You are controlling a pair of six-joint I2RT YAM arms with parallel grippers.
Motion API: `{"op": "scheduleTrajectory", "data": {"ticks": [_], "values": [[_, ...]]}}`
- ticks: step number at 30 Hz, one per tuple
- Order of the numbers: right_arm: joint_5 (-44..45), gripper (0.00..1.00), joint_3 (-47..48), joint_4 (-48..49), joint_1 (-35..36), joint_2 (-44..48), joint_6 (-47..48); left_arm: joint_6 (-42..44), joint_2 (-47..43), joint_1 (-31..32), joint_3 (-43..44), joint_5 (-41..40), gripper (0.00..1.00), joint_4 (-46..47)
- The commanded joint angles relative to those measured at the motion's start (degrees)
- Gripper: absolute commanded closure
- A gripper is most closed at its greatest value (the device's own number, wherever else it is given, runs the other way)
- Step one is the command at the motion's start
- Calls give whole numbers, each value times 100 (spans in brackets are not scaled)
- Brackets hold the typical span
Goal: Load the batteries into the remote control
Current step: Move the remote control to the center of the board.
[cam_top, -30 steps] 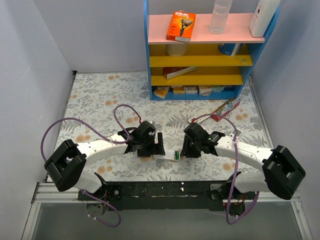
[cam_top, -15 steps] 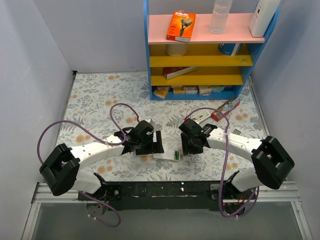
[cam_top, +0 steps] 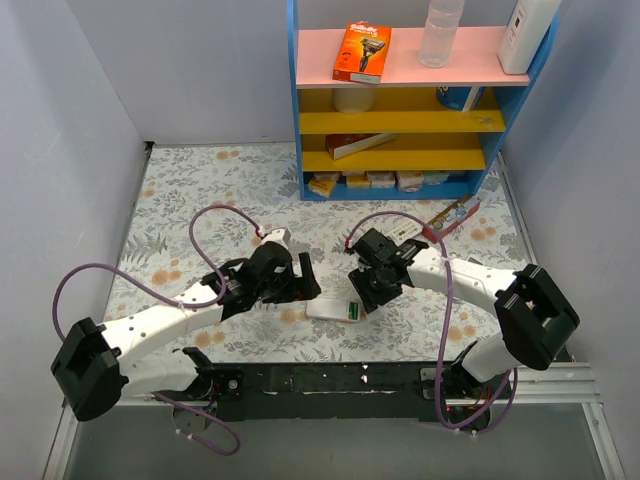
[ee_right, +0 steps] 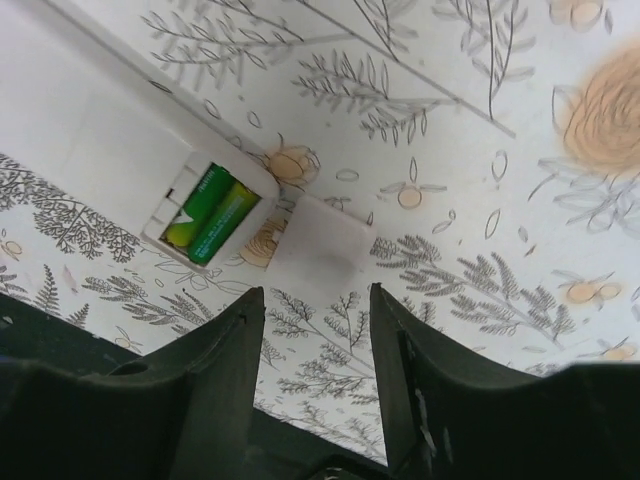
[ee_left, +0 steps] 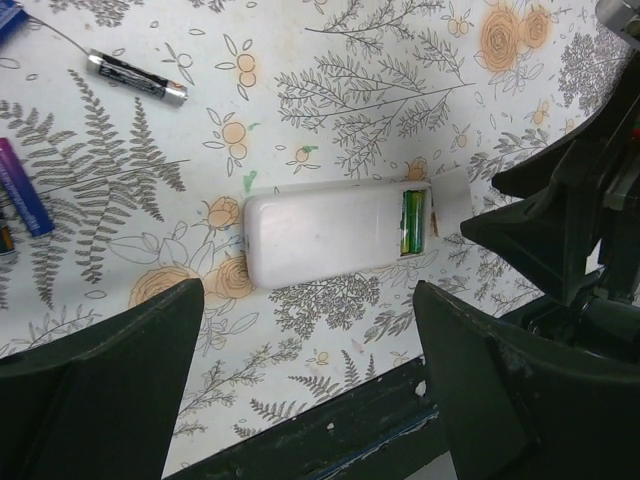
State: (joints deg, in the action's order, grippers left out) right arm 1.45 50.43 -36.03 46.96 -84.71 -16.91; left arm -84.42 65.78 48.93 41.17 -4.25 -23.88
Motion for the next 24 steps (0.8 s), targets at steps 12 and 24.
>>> {"op": "scheduleTrajectory", "data": {"ticks": [12, 24], "values": [[-717, 33, 625, 174, 480, -239, 3404, -268, -3245, 20, -671, -2281, 2, -380], [-857, 32, 1399, 386, 955, -1390, 3783, -602, -3528, 20, -452, -2721, 2, -1040]]}}
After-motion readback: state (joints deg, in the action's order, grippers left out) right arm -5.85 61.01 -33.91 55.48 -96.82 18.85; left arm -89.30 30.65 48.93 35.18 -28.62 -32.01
